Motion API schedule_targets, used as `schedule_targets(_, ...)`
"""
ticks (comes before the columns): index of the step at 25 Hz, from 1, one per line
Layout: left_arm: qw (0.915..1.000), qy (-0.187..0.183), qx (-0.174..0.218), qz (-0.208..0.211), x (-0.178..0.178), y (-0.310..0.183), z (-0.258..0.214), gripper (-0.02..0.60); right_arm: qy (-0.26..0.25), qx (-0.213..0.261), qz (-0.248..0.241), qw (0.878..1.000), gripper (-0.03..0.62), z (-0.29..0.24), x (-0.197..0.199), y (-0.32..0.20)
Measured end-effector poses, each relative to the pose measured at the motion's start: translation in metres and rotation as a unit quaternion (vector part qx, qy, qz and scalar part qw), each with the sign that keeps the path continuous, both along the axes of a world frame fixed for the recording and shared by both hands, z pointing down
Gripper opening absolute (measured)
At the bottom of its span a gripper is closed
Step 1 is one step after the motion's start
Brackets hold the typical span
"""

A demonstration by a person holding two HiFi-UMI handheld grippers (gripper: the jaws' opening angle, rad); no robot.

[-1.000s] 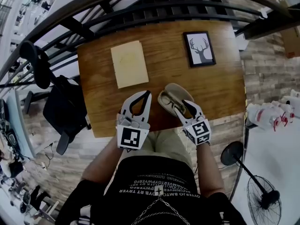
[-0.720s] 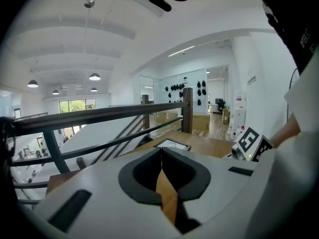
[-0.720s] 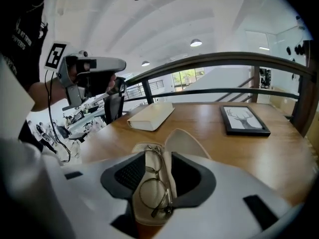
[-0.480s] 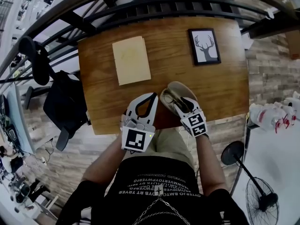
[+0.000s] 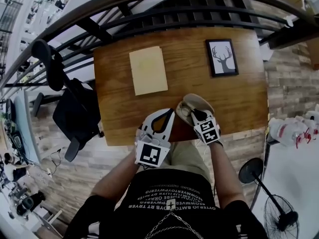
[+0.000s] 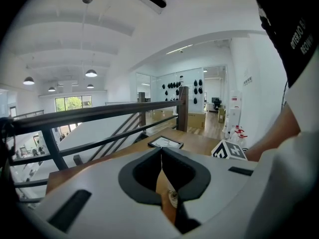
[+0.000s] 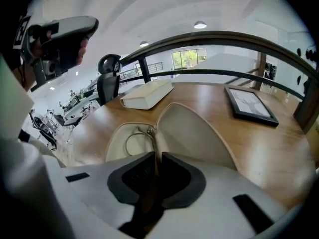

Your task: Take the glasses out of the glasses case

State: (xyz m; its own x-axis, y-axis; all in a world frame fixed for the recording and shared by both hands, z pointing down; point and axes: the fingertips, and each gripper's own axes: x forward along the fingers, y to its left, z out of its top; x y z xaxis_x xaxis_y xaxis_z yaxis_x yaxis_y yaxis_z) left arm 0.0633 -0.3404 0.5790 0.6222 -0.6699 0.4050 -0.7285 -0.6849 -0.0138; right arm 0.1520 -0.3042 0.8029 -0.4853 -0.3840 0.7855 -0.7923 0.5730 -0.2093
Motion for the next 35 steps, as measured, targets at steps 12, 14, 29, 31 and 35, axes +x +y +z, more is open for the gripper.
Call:
schedule_targets(12, 0.9998, -0.006, 0.004, -0.020, -0.027, 0.000, -0.029, 0.028, 0.006, 0.004, 0.020, 1.000, 0.026, -0.020, 0.003, 0.002)
schedule_targets(14, 0.9997, -0.004, 0.009, -0.024, -0.030, 0.001, -0.034, 0.028, 0.004, 0.014, 0.027, 1.000, 0.026, -0.027, 0.004, 0.002)
schedule_targets(29, 0.9985, 0.015, 0.038, -0.037, -0.056, 0.003, -0.073, 0.028, -0.017, 0.063, 0.077, 0.995, 0.026, -0.090, 0.006, 0.008)
schedule_targets(31, 0.9983, 0.015, 0.043, -0.036, -0.059, 0.003, -0.078, 0.028, -0.020, 0.072, 0.084, 0.994, 0.026, -0.101, 0.006, 0.008)
schedule_targets(35, 0.9979, 0.014, 0.053, -0.035, -0.067, 0.005, -0.087, 0.028, -0.023, 0.090, 0.091, 0.992, 0.026, -0.121, 0.003, 0.011)
